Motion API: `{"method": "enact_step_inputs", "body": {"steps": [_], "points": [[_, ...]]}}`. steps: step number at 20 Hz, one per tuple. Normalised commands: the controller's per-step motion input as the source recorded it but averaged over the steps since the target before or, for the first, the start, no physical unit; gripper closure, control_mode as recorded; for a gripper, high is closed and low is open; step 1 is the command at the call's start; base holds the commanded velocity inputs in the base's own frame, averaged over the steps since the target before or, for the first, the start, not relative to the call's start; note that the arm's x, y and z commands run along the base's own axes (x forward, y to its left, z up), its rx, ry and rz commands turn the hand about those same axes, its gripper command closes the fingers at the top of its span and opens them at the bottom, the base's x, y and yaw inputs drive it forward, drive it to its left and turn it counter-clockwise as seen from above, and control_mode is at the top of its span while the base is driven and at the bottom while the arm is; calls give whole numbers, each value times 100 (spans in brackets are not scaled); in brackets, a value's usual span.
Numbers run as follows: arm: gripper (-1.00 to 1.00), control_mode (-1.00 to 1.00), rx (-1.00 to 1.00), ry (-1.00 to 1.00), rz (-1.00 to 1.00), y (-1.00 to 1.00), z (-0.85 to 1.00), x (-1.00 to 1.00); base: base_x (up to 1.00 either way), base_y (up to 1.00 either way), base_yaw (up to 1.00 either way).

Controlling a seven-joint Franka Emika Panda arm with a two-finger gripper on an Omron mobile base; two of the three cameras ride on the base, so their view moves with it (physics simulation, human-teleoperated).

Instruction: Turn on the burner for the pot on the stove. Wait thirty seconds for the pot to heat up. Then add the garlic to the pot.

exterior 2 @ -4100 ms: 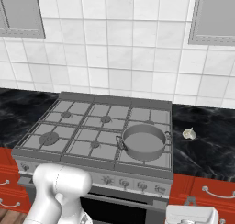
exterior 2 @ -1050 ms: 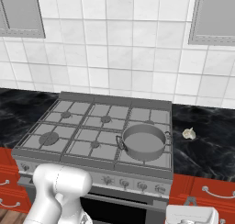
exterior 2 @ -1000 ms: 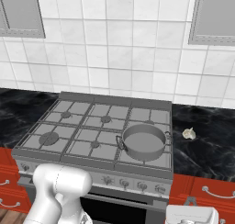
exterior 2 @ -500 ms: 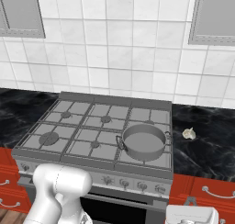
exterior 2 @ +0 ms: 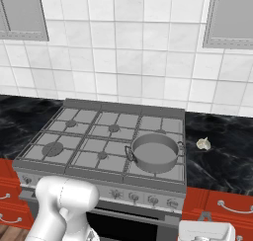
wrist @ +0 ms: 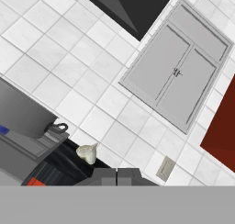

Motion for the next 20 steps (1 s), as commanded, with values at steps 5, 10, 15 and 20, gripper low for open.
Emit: {"method": "enact_step_inputs", "body": {"steps": [5,10,15,20], "points": [[100,-100,0,0,0,0,0,0,0,0,0],[100,-100,0,0,0,0,0,0,0,0,0],[100,-100,0,0,0,0,0,0,0,0,0],[100,-100,0,0,0,0,0,0,0,0,0]]}}
